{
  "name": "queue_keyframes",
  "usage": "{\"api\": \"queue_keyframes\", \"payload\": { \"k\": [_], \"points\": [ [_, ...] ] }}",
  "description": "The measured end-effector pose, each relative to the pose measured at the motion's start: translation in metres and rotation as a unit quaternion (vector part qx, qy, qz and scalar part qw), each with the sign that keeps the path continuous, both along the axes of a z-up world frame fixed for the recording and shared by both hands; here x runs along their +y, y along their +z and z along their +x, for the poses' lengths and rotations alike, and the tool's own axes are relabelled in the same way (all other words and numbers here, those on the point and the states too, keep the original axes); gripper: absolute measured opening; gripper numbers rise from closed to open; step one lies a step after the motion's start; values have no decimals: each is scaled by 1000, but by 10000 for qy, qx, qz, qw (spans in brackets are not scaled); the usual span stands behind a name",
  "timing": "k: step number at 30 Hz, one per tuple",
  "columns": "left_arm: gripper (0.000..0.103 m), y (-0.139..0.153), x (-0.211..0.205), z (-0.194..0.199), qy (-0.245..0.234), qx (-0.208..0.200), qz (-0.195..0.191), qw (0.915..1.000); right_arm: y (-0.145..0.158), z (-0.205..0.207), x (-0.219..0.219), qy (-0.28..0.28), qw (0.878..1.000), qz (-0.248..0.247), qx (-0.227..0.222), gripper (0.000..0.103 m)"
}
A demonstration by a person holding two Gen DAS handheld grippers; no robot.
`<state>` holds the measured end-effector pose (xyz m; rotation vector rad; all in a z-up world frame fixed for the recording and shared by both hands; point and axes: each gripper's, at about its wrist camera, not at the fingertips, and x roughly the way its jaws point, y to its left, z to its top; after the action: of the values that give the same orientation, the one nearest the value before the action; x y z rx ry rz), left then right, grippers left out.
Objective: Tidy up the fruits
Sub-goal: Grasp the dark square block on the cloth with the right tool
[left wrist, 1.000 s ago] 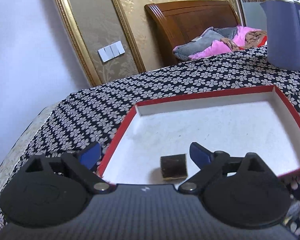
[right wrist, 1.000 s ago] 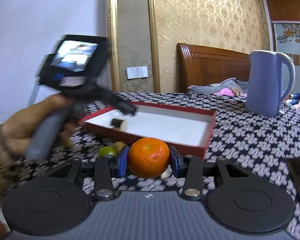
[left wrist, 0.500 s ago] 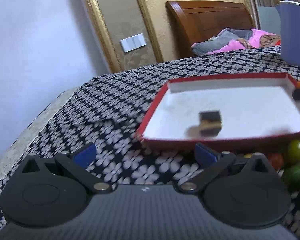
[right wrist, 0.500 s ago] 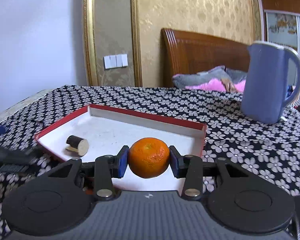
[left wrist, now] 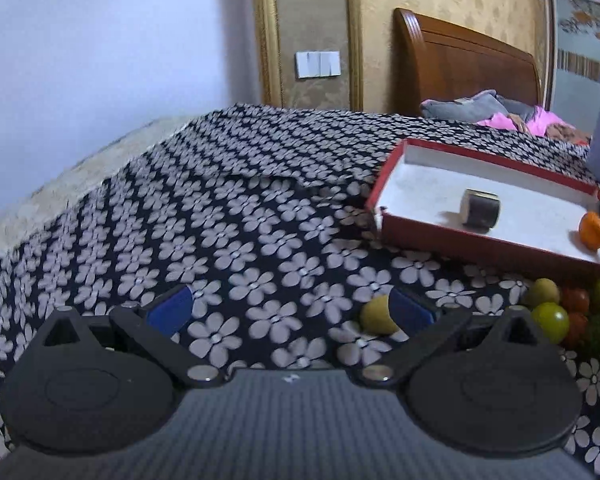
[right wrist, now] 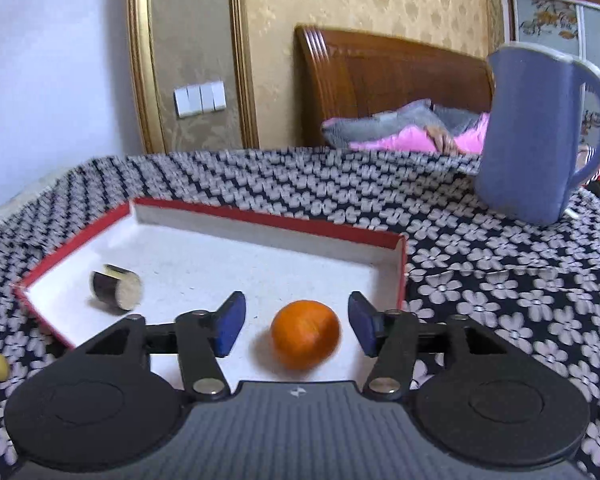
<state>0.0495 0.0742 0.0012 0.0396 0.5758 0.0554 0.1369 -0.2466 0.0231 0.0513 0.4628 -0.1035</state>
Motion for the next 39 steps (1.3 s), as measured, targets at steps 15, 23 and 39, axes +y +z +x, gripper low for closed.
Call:
{"api": "queue_keyframes", "payload": {
  "k": [15,23,39],
  "points": [
    [103,-22,8,-5,65,95,14,9999,-23,-111,47,857,9961,-189,-58,62],
    [103,-25,19,-3,23,253,-314,9992,-38,-104,64,648,9962,-583,73,62],
    [103,-24,17,-3,32,275,-307,9991,-43,-98,60,768,9921,-940,314,45]
  ]
}}
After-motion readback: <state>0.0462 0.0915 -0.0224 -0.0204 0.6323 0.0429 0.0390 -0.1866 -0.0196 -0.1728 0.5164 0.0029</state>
